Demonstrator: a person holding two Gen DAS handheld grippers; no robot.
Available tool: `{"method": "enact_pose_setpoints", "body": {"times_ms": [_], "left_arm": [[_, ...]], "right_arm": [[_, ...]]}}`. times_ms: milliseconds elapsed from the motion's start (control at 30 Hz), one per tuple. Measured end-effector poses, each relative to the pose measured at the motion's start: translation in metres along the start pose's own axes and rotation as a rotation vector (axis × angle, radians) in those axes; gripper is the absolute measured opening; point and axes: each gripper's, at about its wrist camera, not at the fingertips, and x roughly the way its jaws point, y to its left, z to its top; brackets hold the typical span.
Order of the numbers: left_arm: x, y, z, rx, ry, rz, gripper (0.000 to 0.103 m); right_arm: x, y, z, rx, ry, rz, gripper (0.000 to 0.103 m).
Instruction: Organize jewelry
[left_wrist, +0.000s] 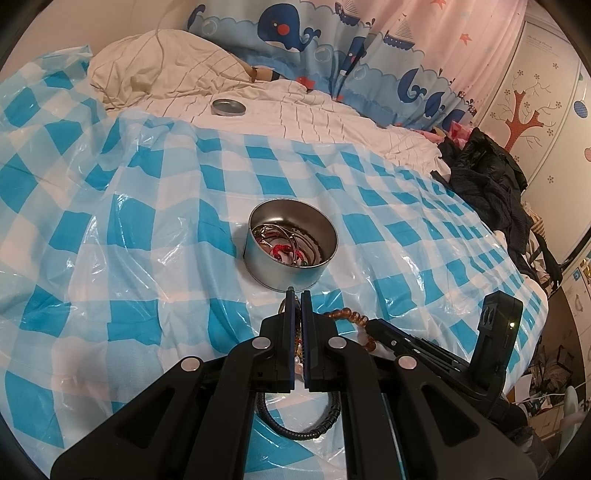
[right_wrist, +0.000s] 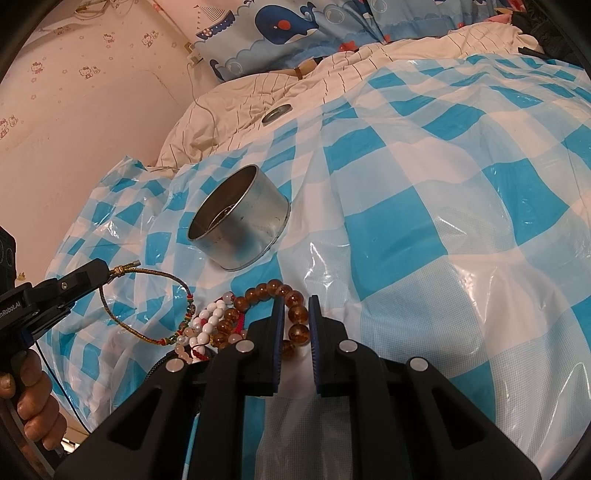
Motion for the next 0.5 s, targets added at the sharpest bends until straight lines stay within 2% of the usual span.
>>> {"method": "enact_pose_setpoints", "body": {"times_ms": [500], "left_arm": [[0.0026, -0.0004, 0.0006, 0.000, 0.001, 0.002, 0.002]], "right_arm": [[0.0001, -0.0006, 0.0001, 0.001, 0.000, 0.001, 0.014]]}}
